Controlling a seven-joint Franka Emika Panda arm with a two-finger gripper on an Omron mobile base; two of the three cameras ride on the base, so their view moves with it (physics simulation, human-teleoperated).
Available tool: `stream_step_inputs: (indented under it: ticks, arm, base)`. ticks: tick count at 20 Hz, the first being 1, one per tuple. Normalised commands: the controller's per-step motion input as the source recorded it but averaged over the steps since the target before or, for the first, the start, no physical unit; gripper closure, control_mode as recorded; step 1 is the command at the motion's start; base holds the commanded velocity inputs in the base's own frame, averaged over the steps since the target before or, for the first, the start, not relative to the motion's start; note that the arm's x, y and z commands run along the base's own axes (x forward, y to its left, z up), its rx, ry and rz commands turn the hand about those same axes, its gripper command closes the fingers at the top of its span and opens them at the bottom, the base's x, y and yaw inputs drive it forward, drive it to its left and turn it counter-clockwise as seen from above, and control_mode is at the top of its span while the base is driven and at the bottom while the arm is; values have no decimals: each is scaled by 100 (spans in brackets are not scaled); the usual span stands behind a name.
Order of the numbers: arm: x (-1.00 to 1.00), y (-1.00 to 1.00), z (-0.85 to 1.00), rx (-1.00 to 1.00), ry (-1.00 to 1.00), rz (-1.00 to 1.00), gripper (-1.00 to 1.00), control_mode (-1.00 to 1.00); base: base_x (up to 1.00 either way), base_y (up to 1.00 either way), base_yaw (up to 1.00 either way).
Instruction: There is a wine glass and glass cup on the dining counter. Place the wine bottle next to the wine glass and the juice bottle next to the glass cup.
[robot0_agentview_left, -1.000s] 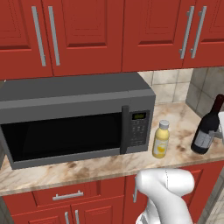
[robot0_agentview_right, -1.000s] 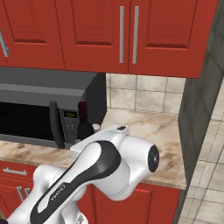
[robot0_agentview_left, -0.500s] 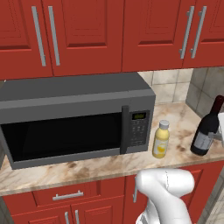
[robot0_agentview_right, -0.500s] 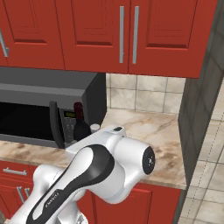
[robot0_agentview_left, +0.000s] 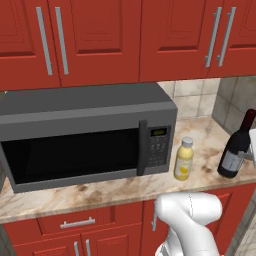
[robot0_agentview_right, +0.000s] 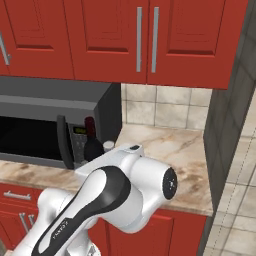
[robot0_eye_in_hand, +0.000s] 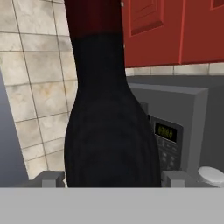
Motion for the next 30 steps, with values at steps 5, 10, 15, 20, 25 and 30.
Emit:
stream_step_inputs:
  ticks: [5, 10, 15, 20, 25, 30]
  arm:
    - [0, 0, 0, 0, 0, 0, 100, 100]
    - [0, 0, 0, 0, 0, 0, 100, 100]
    - [0, 0, 0, 0, 0, 0, 100, 100]
    - [0, 0, 0, 0, 0, 0, 100, 100]
    - [0, 0, 0, 0, 0, 0, 100, 100]
    - [0, 0, 0, 0, 0, 0, 100, 100]
  base:
    - [-54, -1, 0]
    - [-74, -1, 0]
    - [-55, 1, -20]
    - [0, 10, -97]
    - [0, 9, -99]
    - [0, 8, -100]
